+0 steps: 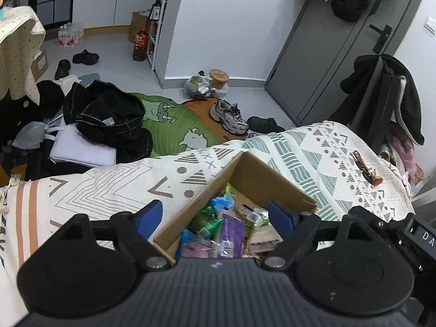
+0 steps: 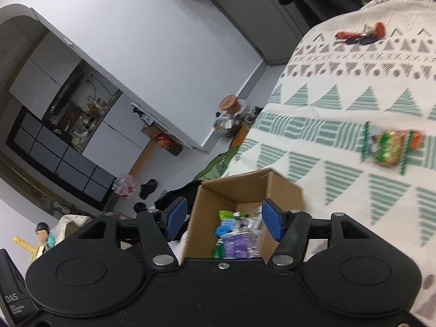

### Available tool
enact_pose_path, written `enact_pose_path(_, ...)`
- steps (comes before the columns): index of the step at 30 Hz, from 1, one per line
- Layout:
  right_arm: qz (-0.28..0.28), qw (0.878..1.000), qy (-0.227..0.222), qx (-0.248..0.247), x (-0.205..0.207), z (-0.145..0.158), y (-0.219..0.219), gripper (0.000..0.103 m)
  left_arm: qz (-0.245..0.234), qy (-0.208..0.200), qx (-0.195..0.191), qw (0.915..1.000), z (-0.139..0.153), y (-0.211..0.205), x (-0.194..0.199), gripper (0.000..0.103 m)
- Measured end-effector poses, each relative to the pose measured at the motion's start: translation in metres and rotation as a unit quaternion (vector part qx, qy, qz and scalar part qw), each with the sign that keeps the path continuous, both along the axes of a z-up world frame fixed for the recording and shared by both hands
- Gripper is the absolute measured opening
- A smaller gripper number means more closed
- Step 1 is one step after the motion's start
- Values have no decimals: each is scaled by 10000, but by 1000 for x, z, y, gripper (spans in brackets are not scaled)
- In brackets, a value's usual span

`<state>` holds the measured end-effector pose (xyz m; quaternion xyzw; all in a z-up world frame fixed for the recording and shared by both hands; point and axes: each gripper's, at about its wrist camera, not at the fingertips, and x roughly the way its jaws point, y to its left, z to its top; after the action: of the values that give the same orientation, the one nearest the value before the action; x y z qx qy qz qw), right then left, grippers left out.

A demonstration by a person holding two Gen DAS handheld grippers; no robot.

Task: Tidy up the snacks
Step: 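Open the left tool over the box while the right tool releases the peanut packet, then move both tools back toward the green bread pack and orange candy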

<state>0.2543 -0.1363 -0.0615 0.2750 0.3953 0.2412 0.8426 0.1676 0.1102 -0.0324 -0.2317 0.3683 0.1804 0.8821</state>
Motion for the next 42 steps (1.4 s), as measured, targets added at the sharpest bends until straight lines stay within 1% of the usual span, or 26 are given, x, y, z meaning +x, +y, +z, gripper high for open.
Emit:
enact_pose_path(1, -38, 10000, -19, -63, -1, 2, -5, 63, -30, -9, 11, 10000, 1, -4, -1, 85)
enact_pose_path(3, -113, 9998, -75, -157, -4, 7, -13, 69, -72, -9, 21, 10000, 3, -11, -2, 85)
enact_pose_path(7, -254, 9992, -202, -249, -7, 15, -32, 73, -161, -32, 29, 9999, 9, -26, -3, 86)
enact_pose_path(9, -314, 9988, -235, -289, -8, 17, -43, 79, -212, -65, 55, 9997, 12, -34, -3, 86)
enact_pose_path(11, -360, 9982, -303, -368, -10, 17, -53, 82, -256, -100, 71, 9996, 15, -42, -4, 86)
enact_pose_path(17, -431, 9967, -358, -591, -15, 18, -83, 84, -380, -164, 96, 9991, 20, -65, -3, 86)
enact_pose_path(20, -538, 9960, -392, -596, -18, 19, -100, 85, -438, -178, 100, 9988, 21, -79, -2, 89)
enact_pose_path(22, -628, 9957, -375, -564, -19, 19, -112, 87, -474, -196, 129, 9986, 22, -89, -1, 92)
enact_pose_path(24, -707, 9953, -375, -542, -21, 19, -124, 96, -529, -220, 187, 9982, 23, -100, 0, 94)
enact_pose_path(27, -788, 9944, -427, -567, -23, 21, -138, 98, -629, -237, 252, 9974, 26, -115, 1, 95)
enact_pose_path(30, -857, 9937, -457, -566, -24, 21, -152, 103, -710, -251, 284, 9968, 27, -129, 2, 95)
enact_pose_path(36, -909, 9933, -443, -559, -29, 19, -176, 103, -871, -246, 358, 9953, 26, -155, 5, 96)
enact_pose_path(42, -934, 9935, -390, -513, -28, 16, -193, 103, -990, -263, 326, 9942, 31, -176, 10, 96)
